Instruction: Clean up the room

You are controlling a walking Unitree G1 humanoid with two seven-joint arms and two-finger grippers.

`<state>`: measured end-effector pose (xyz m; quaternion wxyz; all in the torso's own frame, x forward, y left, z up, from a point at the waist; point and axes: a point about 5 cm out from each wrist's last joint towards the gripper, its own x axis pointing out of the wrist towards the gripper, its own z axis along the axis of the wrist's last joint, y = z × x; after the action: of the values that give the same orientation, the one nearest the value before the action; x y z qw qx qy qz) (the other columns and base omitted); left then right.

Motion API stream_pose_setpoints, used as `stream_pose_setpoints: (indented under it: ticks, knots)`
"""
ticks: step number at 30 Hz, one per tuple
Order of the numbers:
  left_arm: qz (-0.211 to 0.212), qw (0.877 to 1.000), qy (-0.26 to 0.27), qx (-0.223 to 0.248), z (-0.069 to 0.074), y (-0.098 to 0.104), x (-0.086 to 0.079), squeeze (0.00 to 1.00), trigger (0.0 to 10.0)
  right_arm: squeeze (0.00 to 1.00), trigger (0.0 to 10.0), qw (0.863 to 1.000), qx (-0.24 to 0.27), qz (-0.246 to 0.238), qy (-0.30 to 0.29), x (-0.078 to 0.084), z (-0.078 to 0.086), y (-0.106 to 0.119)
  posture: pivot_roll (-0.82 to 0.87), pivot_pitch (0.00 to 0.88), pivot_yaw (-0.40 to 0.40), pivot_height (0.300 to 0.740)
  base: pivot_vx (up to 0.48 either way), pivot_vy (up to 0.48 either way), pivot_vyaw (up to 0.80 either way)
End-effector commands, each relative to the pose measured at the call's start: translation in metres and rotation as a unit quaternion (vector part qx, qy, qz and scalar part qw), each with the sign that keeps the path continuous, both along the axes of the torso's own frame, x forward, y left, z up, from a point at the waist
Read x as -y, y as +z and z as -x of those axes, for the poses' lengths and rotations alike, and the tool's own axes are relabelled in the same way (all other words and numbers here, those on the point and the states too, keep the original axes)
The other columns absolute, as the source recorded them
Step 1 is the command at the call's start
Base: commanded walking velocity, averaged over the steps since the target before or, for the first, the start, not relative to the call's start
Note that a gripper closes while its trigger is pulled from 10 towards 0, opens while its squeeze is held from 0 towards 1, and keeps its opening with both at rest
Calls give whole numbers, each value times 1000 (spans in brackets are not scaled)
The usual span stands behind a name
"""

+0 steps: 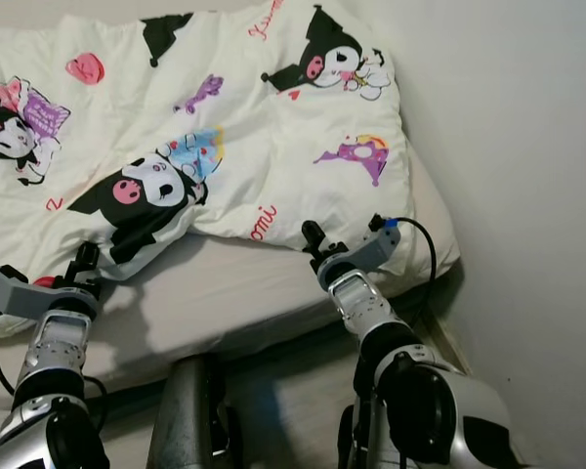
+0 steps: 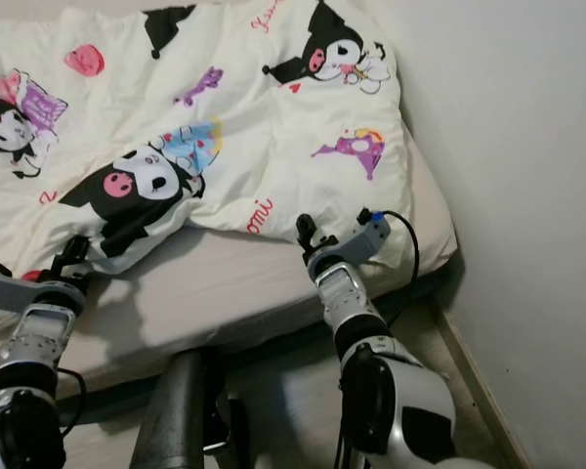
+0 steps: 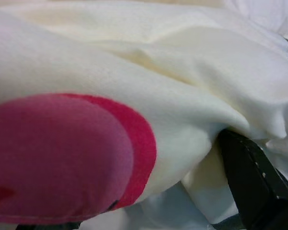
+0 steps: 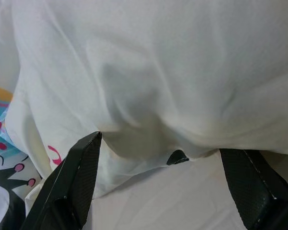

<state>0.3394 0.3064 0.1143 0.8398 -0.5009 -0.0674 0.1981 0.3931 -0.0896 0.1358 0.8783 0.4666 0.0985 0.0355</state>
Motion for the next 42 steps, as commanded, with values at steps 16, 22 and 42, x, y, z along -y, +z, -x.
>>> stream_pose_setpoints:
  ticks: [16, 22, 42]
  knots:
    - [41, 999, 23, -9, 5, -14, -2, 0, 0, 0, 10000, 1000, -4, 0, 3, -1, 2, -4, 7, 499, 32, 573, 0, 0, 0]
    - [20, 999, 31, -25, 8, -14, -9, 0, 0, 0, 10000, 1000, -5, -2, 0, 1, 2, -6, 6, 498, 32, 573, 0, 0, 0]
    - [-2, 987, -45, 152, -28, 64, 8, 0, 0, 0, 10000, 995, -88, -34, -15, -5, 17, -37, 124, 499, 19, 573, 0, 0, 0]
